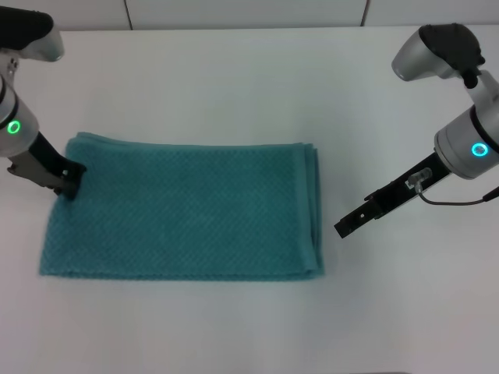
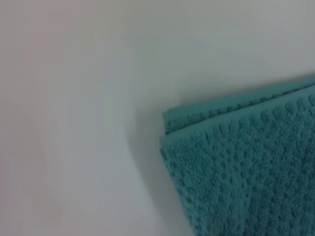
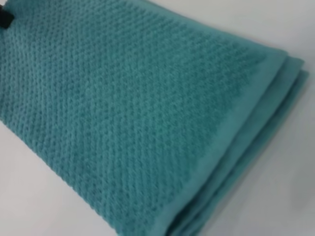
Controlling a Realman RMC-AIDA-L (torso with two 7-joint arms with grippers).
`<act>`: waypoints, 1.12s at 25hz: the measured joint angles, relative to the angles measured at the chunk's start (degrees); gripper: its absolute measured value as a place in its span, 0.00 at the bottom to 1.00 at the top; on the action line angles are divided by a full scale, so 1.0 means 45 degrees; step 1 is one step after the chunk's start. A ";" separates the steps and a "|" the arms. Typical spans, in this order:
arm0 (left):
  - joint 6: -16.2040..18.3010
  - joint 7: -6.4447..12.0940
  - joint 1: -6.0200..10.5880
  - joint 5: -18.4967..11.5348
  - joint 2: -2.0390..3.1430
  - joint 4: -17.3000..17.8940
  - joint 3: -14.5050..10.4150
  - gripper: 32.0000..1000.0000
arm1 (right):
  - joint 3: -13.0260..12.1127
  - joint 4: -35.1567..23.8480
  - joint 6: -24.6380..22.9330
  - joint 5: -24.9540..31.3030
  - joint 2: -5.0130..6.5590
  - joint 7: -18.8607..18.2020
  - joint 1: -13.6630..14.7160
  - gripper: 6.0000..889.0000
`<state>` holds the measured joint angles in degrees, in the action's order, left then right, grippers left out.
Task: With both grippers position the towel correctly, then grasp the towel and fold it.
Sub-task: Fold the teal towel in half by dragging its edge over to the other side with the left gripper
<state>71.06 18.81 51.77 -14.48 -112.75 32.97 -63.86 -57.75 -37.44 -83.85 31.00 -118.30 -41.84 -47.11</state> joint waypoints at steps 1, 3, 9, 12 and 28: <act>0.0000 0.0000 0.0000 0.0000 0.0000 0.0000 0.0000 0.07 | 0.0000 0.0000 0.0000 0.0000 0.0000 0.0000 0.0000 0.99; -0.0014 -0.0012 -0.0110 0.0000 0.0160 -0.0016 0.0024 0.07 | 0.0000 0.0000 0.0016 0.0003 0.0000 0.0000 0.0001 0.99; 0.0012 -0.0034 -0.0271 0.0000 0.0320 -0.0010 0.0030 0.07 | 0.0000 0.0017 0.0104 0.0006 0.0000 0.0000 0.0001 0.99; 0.0022 -0.0059 -0.0356 -0.0001 0.0419 0.0006 0.0031 0.07 | 0.0000 0.0019 0.0114 0.0006 0.0001 0.0000 0.0000 0.99; 0.2855 0.0410 -0.0160 -0.1396 -0.0138 0.2651 0.1023 0.07 | 0.0027 -0.0001 0.0118 0.0006 0.0000 -0.0044 0.0136 0.99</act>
<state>83.91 20.65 51.05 -20.77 -113.37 44.90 -59.25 -57.62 -37.45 -83.32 31.03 -118.30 -42.04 -46.49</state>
